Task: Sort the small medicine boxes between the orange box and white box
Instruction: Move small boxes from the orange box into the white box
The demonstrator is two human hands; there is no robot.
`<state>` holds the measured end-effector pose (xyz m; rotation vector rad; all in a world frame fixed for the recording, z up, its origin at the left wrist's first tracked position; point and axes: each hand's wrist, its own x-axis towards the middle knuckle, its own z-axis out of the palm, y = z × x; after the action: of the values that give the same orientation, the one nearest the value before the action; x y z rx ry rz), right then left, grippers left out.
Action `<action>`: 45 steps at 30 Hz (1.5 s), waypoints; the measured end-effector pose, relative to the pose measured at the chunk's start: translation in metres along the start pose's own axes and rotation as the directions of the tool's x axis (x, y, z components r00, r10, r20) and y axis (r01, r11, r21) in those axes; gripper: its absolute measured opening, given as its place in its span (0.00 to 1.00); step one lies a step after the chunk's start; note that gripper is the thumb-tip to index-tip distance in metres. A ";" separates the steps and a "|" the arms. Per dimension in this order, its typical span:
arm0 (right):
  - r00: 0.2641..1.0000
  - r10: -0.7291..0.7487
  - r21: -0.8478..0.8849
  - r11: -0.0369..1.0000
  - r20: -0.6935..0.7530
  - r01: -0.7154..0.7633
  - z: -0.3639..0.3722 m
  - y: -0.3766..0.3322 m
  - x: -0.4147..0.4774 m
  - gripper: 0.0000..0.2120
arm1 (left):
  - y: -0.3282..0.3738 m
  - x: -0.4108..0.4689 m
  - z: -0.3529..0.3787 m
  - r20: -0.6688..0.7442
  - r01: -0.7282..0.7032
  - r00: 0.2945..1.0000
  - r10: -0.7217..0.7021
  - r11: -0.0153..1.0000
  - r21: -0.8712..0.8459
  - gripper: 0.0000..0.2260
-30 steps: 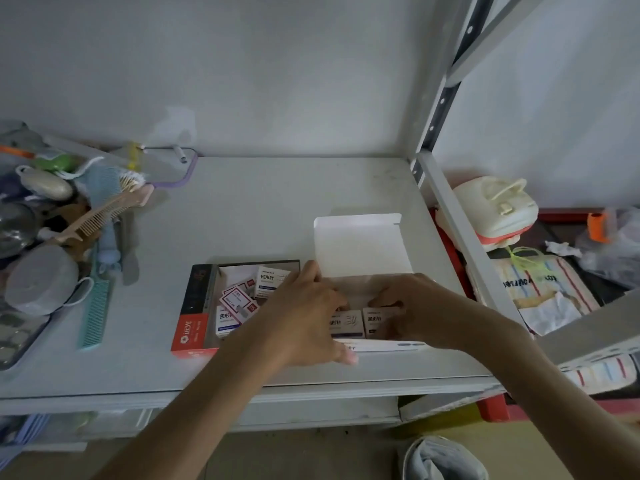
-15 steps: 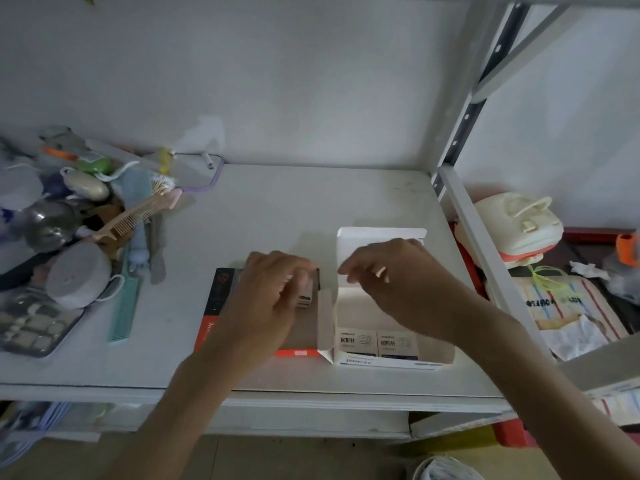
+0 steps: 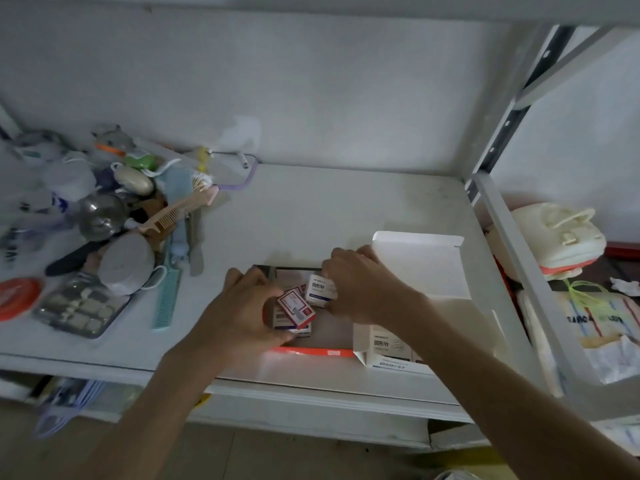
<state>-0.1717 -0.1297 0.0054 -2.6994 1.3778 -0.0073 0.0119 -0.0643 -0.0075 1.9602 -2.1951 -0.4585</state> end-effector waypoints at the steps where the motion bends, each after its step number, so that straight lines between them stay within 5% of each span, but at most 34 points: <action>1: 1.000 0.001 0.041 0.999 -0.004 0.000 -0.003 -0.001 -0.002 0.16 | 0.000 0.002 0.000 -0.015 -0.033 0.999 0.033 0.999 0.023 0.24; 5: 0.992 0.096 0.296 0.953 -0.079 -0.069 -0.027 0.002 -0.026 0.15 | -0.001 0.004 -0.010 -0.046 -0.127 0.990 0.132 0.987 0.097 0.23; 9: 0.970 0.206 0.399 0.906 -0.127 -0.140 -0.062 0.028 -0.073 0.15 | -0.009 -0.004 -0.036 0.015 -0.046 0.999 0.044 0.993 0.111 0.19; 14: 0.938 0.344 0.333 0.881 0.035 -0.335 -0.070 0.062 -0.127 0.22 | -0.001 -0.012 -0.083 -0.013 0.030 0.999 -0.029 0.994 0.109 0.17; 20: 0.914 0.385 0.256 0.878 0.126 -0.405 -0.033 0.080 -0.132 0.23 | 0.080 -0.005 -0.063 -0.049 -0.233 0.972 0.230 0.970 -0.075 0.16; 26: 0.926 0.368 0.259 0.890 0.083 -0.376 -0.012 0.084 -0.128 0.21 | 0.135 0.027 0.002 0.013 -0.367 0.930 0.367 0.930 0.033 0.14; 38: 0.949 0.311 0.208 0.926 0.055 -0.316 0.005 0.078 -0.132 0.16 | 0.134 0.036 0.029 -0.030 -0.293 0.949 0.313 0.917 0.269 0.17; 45: 0.929 0.358 0.363 0.857 0.094 -0.366 0.004 0.072 -0.128 0.13 | 0.119 0.010 0.035 -0.238 -0.182 0.957 0.165 0.982 -0.049 0.22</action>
<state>-0.3047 -0.0678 0.0001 -2.0956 1.6613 -0.1875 -0.1126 -0.0585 -0.0018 1.6716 -2.1455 -0.2615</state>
